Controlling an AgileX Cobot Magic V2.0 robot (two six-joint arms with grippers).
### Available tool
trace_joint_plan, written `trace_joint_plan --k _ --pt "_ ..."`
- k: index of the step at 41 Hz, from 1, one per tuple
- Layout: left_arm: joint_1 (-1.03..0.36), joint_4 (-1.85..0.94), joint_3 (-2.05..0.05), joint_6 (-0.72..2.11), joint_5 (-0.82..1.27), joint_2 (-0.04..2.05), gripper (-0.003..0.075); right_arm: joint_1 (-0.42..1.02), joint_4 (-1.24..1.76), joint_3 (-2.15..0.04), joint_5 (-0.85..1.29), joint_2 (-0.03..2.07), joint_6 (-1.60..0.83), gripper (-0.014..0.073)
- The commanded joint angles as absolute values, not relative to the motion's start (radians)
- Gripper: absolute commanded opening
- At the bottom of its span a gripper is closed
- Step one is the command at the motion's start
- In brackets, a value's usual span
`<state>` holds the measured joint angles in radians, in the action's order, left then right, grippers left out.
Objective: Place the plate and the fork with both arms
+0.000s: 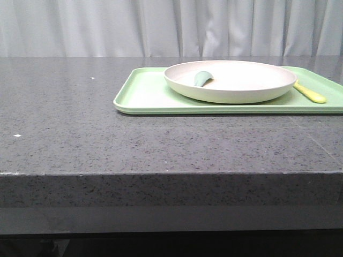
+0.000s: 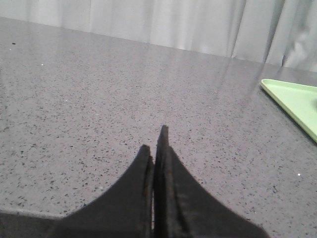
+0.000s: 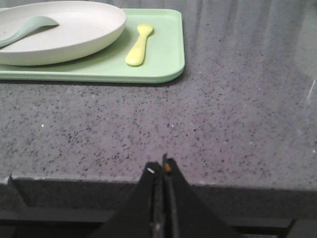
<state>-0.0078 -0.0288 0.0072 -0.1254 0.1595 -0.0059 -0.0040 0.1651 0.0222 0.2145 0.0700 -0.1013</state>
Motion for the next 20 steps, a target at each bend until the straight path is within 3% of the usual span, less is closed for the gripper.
trace_joint_plan --k 1,20 --pt "-0.008 -0.038 0.008 -0.134 0.067 -0.028 -0.0018 0.007 0.151 0.023 0.163 0.052 -0.11 -0.0064" --pt "-0.008 -0.038 0.008 -0.134 0.067 -0.026 -0.0018 0.007 0.141 0.023 0.17 -0.029 -0.11 -0.0064"
